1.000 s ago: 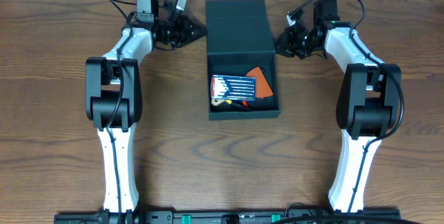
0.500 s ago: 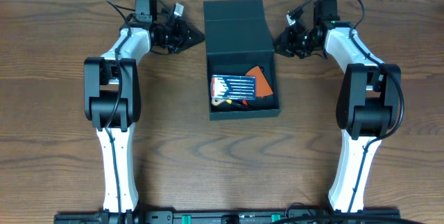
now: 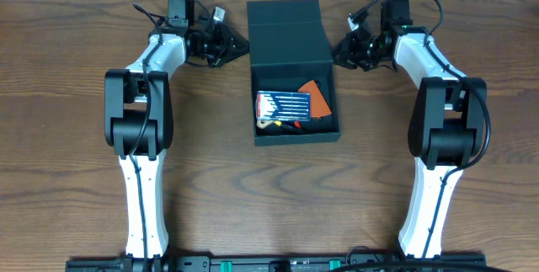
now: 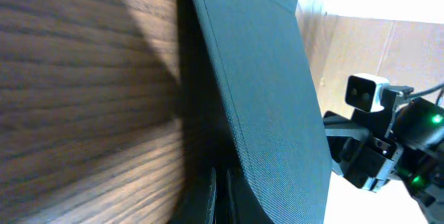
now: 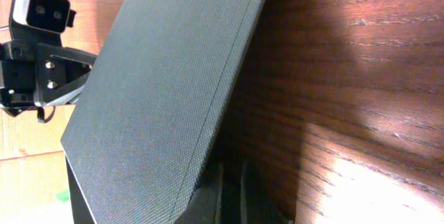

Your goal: Pack container

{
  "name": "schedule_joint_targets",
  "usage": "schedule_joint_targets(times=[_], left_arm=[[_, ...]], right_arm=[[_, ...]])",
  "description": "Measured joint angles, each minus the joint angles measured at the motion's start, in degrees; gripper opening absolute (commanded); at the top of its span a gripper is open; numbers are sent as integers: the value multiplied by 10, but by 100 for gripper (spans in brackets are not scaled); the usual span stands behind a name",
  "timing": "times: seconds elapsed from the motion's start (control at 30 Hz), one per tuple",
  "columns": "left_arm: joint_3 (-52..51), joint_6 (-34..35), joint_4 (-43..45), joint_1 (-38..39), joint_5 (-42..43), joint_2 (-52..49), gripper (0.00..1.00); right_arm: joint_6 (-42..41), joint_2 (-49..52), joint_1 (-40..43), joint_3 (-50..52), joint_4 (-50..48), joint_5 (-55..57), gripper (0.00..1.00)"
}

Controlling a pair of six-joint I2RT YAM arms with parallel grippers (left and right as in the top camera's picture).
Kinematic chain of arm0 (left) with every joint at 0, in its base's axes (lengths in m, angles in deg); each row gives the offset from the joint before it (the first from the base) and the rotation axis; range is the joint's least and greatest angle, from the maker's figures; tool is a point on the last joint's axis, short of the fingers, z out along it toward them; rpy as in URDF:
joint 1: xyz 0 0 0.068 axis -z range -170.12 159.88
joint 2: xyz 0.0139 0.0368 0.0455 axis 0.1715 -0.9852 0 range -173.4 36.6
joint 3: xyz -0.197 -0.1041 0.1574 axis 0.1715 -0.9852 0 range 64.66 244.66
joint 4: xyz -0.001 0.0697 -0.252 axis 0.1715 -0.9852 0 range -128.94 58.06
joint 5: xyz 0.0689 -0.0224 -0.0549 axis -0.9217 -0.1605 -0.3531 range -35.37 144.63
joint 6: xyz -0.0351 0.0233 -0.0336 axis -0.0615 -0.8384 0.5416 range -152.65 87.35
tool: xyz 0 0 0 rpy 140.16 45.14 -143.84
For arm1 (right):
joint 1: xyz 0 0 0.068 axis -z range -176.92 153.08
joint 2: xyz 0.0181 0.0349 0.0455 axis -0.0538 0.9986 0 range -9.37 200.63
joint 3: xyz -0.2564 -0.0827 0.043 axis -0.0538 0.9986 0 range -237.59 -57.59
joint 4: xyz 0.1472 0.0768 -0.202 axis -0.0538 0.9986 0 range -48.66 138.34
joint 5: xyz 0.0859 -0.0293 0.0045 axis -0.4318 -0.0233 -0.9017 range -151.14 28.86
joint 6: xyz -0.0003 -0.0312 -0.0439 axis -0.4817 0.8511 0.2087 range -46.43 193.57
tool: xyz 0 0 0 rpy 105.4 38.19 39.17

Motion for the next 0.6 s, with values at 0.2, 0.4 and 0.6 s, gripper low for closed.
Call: schedule_joint_targets(times=[0.2,0.4,0.6], left_arm=[[0,5,10,1,16,0,6],[0,5,38,1,46,0,6],[0,3,39,0,60,0,5]], right_arm=[[0,0,0,0,0,-3,1],[1,0,1,0,-1,-22,1],[5,0,2,0,0,-34,1]])
